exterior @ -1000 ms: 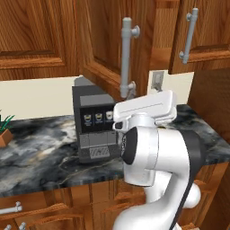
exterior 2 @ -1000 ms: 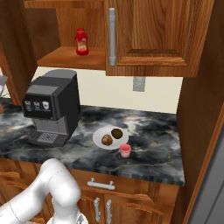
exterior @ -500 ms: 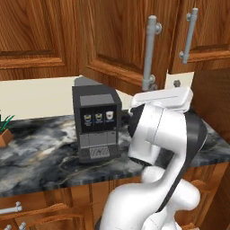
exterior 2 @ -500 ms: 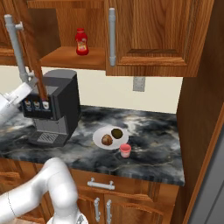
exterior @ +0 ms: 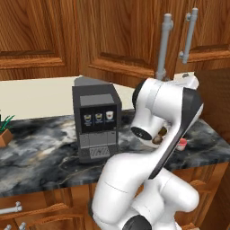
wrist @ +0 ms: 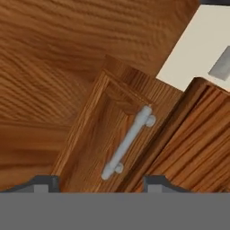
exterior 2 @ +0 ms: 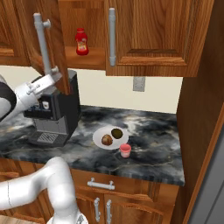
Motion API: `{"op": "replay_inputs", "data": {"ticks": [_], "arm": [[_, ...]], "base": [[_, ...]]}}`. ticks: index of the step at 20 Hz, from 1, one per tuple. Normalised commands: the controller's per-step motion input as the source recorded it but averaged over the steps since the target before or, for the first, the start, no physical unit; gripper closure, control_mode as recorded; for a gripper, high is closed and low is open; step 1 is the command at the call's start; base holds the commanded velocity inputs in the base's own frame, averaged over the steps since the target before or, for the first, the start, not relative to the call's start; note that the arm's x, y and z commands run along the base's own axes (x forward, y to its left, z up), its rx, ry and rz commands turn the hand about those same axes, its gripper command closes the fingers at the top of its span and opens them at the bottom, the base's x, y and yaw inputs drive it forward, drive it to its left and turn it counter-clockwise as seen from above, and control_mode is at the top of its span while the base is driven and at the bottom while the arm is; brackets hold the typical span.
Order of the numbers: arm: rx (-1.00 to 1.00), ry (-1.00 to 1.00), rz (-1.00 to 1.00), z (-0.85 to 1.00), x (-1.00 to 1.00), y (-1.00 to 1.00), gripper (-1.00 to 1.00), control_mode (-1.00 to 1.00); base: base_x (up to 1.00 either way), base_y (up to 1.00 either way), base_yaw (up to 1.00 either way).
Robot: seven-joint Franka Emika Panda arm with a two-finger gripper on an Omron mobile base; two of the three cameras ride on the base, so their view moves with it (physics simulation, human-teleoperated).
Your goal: Pick the avocado and bread from the counter and place them on the plate. Then pick the jam from the cabinet and place it next to the plate. Lastly close the cabinet door.
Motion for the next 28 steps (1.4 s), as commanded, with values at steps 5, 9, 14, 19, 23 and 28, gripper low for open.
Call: {"op": "replay_inputs", "data": {"ticks": [5, 9, 14, 19, 23, 28], "arm": [[0.19, 0.29, -0.1, 0.28, 0.7, -0.13, -1.0, -1.0], [0.21, 0.28, -0.07, 0.34, 0.7, -0.19, -1.0, -1.0], [0.23, 0.3, -0.04, 0.32, 0.7, -0.21, -1.0, -1.0], [0.29, 0.26, 0.0, 0.13, 0.69, -0.22, -1.0, -1.0], [0.35, 0.22, 0.1, 0.0, 0.75, -0.33, -1.0, -1.0], [0.38, 0.19, 0.18, 0.0, 0.87, -0.33, -1.0, -1.0]], "base": [[0.0, 0.0, 0.0], [0.0, 0.0, 0.0], [0.0, 0.0, 0.0], [0.0, 0.0, 0.0], [0.0, 0.0, 0.0], [0.0, 0.0, 0.0]]}}
